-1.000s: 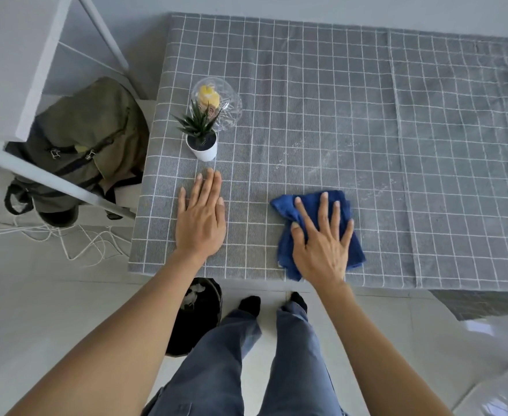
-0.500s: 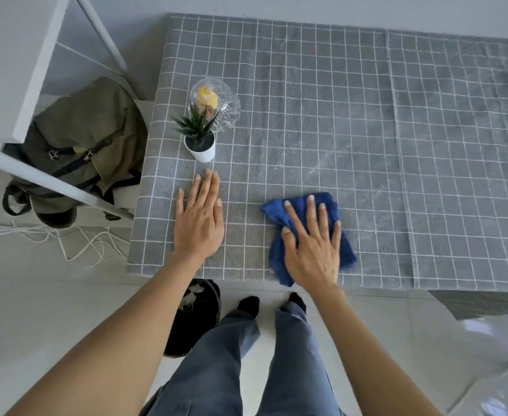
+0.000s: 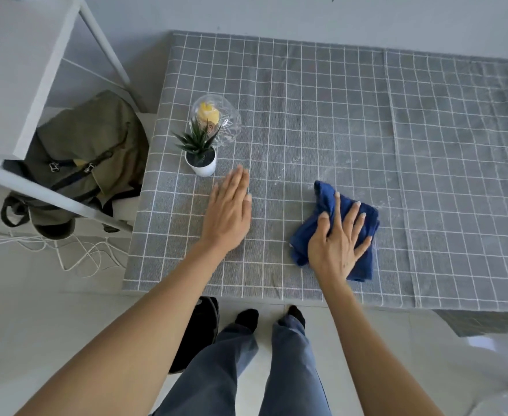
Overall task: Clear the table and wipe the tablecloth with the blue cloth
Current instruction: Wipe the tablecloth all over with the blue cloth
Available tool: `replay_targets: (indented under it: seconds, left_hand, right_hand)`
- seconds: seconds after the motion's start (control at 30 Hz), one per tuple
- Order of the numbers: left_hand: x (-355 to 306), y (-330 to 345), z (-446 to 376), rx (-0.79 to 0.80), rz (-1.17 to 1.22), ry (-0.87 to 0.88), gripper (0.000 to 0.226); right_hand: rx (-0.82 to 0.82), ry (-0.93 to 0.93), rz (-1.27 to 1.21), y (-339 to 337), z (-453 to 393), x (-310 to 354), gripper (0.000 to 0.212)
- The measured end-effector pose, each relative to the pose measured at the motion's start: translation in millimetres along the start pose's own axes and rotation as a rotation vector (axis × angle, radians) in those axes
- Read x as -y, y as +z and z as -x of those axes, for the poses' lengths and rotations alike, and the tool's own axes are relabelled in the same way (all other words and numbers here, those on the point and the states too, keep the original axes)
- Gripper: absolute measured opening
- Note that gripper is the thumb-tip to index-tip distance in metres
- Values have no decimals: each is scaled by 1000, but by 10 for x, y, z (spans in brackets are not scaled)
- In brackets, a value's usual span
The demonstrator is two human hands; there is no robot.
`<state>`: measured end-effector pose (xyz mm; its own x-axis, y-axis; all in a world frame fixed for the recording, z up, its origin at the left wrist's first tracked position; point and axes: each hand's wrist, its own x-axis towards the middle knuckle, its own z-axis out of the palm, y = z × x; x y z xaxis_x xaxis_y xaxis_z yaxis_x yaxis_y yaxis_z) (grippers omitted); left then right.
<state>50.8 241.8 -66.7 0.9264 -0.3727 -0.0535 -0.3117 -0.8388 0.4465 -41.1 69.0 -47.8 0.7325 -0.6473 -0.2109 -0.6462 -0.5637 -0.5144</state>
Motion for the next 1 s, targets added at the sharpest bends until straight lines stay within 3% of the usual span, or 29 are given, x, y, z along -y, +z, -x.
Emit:
replay_targets:
  seconds: [0.23, 0.5, 0.73, 1.0]
  left_hand:
    - [49, 84, -398, -6, -113, 1, 52]
    - [131, 103, -335, -66, -123, -13, 54]
    - [129, 120, -340, -52, -179, -45, 56]
    - [90, 89, -356, -67, -178, -48, 57]
  right_hand:
    - [68, -170, 39, 257, -301, 509, 51]
    - [200, -554, 401, 286, -576, 420, 54]
    - [166, -424, 387, 124, -1053, 418, 52]
    - [254, -699, 424, 155, -592, 275, 52]
